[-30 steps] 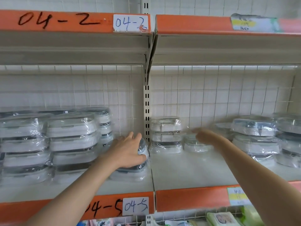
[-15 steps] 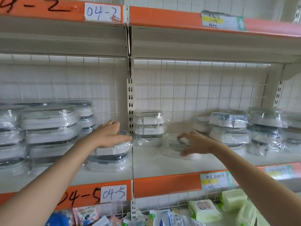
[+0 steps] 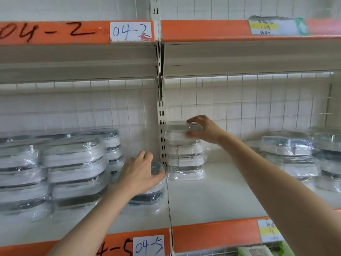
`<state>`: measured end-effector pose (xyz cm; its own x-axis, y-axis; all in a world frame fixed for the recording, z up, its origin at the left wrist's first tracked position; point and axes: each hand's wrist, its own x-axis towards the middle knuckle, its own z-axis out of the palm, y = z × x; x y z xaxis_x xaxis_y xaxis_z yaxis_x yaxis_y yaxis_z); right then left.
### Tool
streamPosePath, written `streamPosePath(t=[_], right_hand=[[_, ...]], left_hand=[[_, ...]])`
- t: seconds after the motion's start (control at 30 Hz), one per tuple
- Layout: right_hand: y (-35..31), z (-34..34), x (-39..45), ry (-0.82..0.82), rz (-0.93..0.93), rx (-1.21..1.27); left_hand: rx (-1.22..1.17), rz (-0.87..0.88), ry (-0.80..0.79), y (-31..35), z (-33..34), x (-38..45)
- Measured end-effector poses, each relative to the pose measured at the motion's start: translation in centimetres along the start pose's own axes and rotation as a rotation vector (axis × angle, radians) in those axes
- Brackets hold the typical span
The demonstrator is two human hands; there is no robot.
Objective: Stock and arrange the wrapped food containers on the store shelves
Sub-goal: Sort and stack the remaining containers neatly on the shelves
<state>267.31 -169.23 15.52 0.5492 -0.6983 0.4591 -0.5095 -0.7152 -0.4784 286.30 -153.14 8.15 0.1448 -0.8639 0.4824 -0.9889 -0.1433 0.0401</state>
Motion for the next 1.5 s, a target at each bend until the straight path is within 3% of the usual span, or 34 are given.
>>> streamPosePath(t=[0.07, 0.2, 0.37, 0.57, 0.73, 0.9, 0.97, 1.07, 1.17, 1.27, 1.37, 1.43, 1.5], right_hand=[[0.5, 1.8, 1.2, -0.056, 0.046, -0.136], [0.4, 2.7, 1.6, 0.037, 0.028, -0.292], [0.3, 1.5, -0.5, 0.027, 0.013, -0.364], [1.1, 0.4, -5.0, -0.011, -0.005, -0.399], [0.9, -0.5, -7.3, -0.055, 0.015, -0.284], [-1.4, 1.3, -9.4, -0.214, 0.004, -0.07], [-2.0, 1.8, -10.1, -0.29, -0.002, -0.039], [-2.2, 1.7, -10.8, -0.33, -0.038, 0.001], [-1.2, 0.9, -11.6, -0.383, -0.046, -0.119], [0.7, 0.2, -12.7, -0.355, -0.053, -0.271], [1.8, -0.1, -13.5, -0.284, -0.04, -0.378], [2.0, 0.1, -13.7, -0.264, -0.015, -0.405], [2.0, 0.7, -13.8, -0.245, -0.011, -0.342]], left_hand=[[-0.018, 0.004, 0.006, 0.0, 0.0, 0.1], [0.016, 0.013, 0.016, -0.1, 0.0, 0.1], [0.025, 0.02, -0.017, -0.4, 0.0, -0.1], [-0.18, -0.074, -0.154, -2.8, -1.8, -0.7], [-0.212, -0.23, -0.313, -2.9, -2.3, -1.8], [-0.257, -0.274, -0.321, -1.7, -2.6, -2.4], [-0.332, -0.297, -0.31, -1.1, -2.5, -2.5], [-0.639, -0.305, -0.276, 2.2, -1.2, -2.5], [-0.861, -0.279, -0.262, 6.4, 0.4, -1.7], [-0.719, -0.227, -0.135, 7.2, 1.7, -0.8], [-0.326, -0.236, -0.072, 3.8, 2.5, 0.3], [-0.074, -0.236, -0.164, 0.4, 3.1, 1.0], [0.028, -0.24, -0.309, -2.7, 3.7, 1.5]])
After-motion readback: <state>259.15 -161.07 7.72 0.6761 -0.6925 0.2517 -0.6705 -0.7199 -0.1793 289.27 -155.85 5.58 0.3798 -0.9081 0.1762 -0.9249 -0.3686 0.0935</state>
